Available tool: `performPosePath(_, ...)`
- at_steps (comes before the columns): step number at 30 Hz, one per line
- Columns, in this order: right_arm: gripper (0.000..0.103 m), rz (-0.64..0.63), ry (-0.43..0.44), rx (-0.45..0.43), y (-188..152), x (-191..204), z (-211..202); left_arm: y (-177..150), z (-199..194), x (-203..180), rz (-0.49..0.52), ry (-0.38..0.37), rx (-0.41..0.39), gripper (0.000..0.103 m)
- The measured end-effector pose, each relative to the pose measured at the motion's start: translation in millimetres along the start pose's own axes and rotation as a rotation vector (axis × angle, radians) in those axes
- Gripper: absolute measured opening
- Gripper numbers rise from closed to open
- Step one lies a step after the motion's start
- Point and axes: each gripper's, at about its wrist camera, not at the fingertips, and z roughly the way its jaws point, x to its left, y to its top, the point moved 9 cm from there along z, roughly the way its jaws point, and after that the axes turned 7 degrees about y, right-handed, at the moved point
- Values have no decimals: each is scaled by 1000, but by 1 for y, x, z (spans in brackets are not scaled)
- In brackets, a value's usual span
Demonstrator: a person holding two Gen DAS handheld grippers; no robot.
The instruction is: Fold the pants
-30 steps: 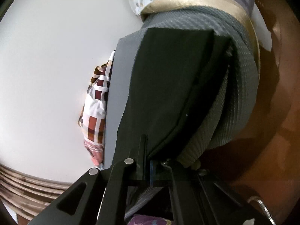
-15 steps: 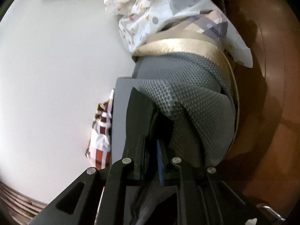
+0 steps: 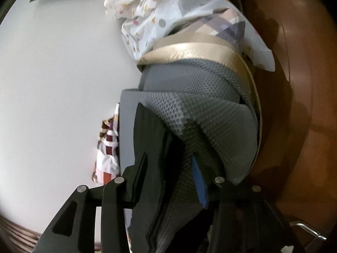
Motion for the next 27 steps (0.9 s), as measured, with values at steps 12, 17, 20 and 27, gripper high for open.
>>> performPosePath(12,19,-170,-62,46,-9,26,8,-1,0,0,-5,0,-17,80)
performPosePath(17,18,-149,-52,78,-12,24,24,-1,-1,0,-9,-2,-23,80)
performPosePath(20,13,-160,-88,100,-18,26,32,-1,-1,0,-10,-2,-25,80)
performPosePath(27,13,-213,-105,71,-18,41,28,4,-9,14,-89,26,-54,80)
